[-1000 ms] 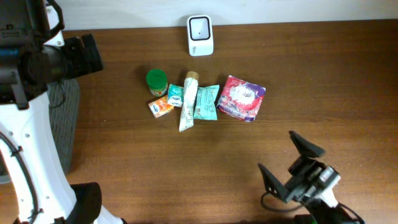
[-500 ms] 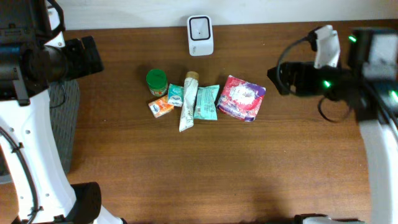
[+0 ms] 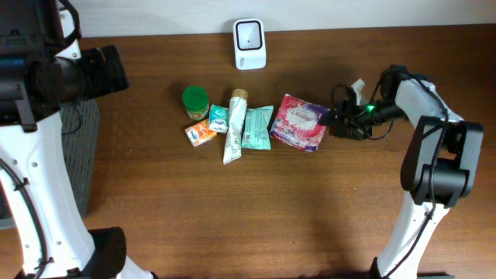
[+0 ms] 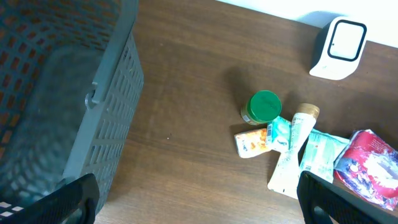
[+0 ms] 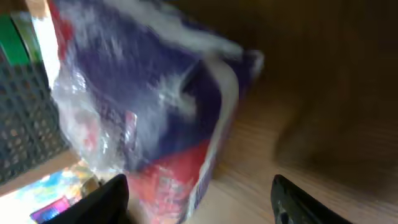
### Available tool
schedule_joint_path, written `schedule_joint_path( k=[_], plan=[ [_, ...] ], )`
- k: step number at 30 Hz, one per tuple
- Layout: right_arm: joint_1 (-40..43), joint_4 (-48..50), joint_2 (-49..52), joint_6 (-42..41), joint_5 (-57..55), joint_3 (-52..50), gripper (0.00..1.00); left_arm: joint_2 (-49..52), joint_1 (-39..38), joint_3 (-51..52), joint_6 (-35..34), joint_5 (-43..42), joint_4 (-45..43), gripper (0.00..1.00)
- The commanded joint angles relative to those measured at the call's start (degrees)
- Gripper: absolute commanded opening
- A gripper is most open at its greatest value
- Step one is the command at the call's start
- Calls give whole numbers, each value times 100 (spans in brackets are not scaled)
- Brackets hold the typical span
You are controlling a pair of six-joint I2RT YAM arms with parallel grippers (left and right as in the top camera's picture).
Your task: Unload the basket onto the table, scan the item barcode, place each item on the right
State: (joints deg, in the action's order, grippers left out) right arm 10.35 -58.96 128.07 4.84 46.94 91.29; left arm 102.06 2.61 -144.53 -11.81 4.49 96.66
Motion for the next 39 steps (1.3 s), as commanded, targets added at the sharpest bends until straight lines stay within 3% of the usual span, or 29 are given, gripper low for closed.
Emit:
schedule_joint_path(
  k=[1, 2, 6, 9, 12, 13, 15, 17, 21, 22, 24, 28, 30, 31, 33, 36, 37, 39],
  plan=[
    [-260, 391, -24, 96, 302, -531, 67, -24, 28, -9, -31, -37, 4, 99],
    [-350, 439, -24, 94, 299, -564, 60, -24, 28, -9, -31, -39, 4, 99],
    [-466, 361, -92, -258, -125, -262, 5, -24, 28, -9, -31, -39, 4, 99],
    [-595, -807, -531, -323, -1921, 905, 4, -24, 28, -9, -31, -37, 4, 99],
    [-1073, -2011, -826, -1414, -4966, 2004, 4, -24, 28, -9, -31, -39, 4, 99],
    [-1386, -2457, -826, -1969, -6264, 2153, 4, -24, 28, -9, -31, -39, 4, 99],
    [-1803, -2883, -778, -2800, -7469, 2065, 4, -24, 28, -9, -33, -37, 4, 99],
    [-2006, -2837, -769, -2962, -7718, 1700, 4, -24, 28, -9, -33, -39, 4, 99],
    [-2468, -2437, -767, -2929, -7044, 1473, 20, -24, 28, -9, -33, -37, 4, 99],
    [-2699, -2267, -769, -2911, -6754, 1473, 40, -24, 28, -9, -33, -37, 4, 99],
    [-3239, -1788, -769, -2870, -5919, 1480, 64, -24, 28, -9, -33, -39, 4, 99],
    [-3399, -2146, -782, -2844, -5742, 2549, 81, -24, 28, -9, -31, -39, 4, 99],
    [-3180, -2492, -782, -2455, -5593, 3265, 83, -24, 28, -9, -33, -37, 7, 99],
    [-2741, -2761, -782, -2234, -5567, 3849, 89, -24, 28, -9, -31, -39, 4, 99],
    [-1921, -2830, -778, -1755, -5010, 3998, 100, -24, 28, -9, -33, -37, 4, 99],
    [-800, -2605, -748, -1001, -3289, 3716, 99, -24, 28, -9, -33, -37, 4, 99],
    [-645, -2514, -737, -901, -3287, 3512, 93, -24, 28, -9, -31, -39, 4, 99],
    [-420, -2221, -658, -354, -2769, 2872, 92, -24, 28, -9, -33, -37, 4, 99]
  ],
)
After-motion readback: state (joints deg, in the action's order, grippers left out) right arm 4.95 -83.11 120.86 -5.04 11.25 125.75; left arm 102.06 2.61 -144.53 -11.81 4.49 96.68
